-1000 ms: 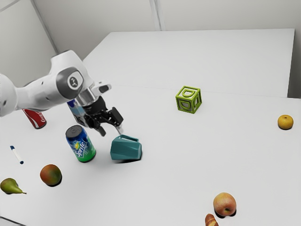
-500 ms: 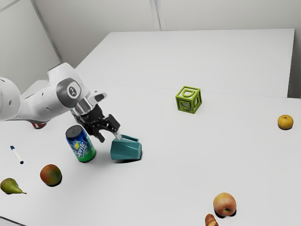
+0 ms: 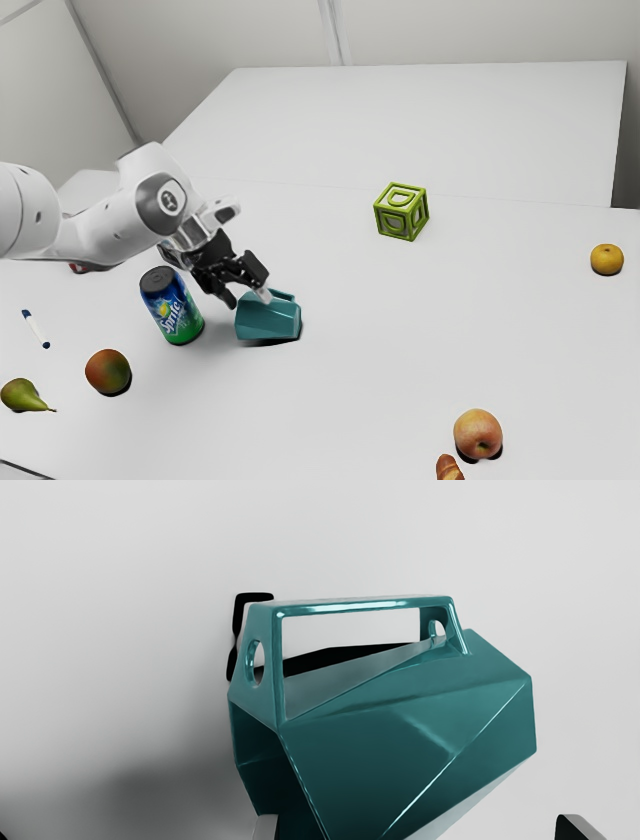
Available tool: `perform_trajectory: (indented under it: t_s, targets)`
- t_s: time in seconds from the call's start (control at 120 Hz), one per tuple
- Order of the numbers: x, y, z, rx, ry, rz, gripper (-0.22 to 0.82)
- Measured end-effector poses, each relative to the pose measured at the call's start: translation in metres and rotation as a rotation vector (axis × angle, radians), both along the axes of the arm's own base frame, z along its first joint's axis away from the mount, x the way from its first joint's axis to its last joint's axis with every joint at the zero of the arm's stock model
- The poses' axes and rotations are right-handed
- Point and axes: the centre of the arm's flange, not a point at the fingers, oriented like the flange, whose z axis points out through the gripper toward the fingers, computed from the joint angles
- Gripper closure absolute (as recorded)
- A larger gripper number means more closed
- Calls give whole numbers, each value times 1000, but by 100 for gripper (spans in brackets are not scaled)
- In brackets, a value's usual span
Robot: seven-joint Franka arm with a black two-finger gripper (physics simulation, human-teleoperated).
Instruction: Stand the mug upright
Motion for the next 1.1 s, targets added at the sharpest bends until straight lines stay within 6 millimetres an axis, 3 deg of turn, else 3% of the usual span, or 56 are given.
perform_trajectory:
  t_s: [0.2, 0.625, 0.983, 1.1]
  targets:
    - [0, 10, -3, -7, -2, 16, 0]
    - [2, 9, -13, -67, -4, 42, 0]
    - [-1, 17, -21, -114, -25, -35, 0]
    - [0, 15, -24, -144, -40, -63, 12]
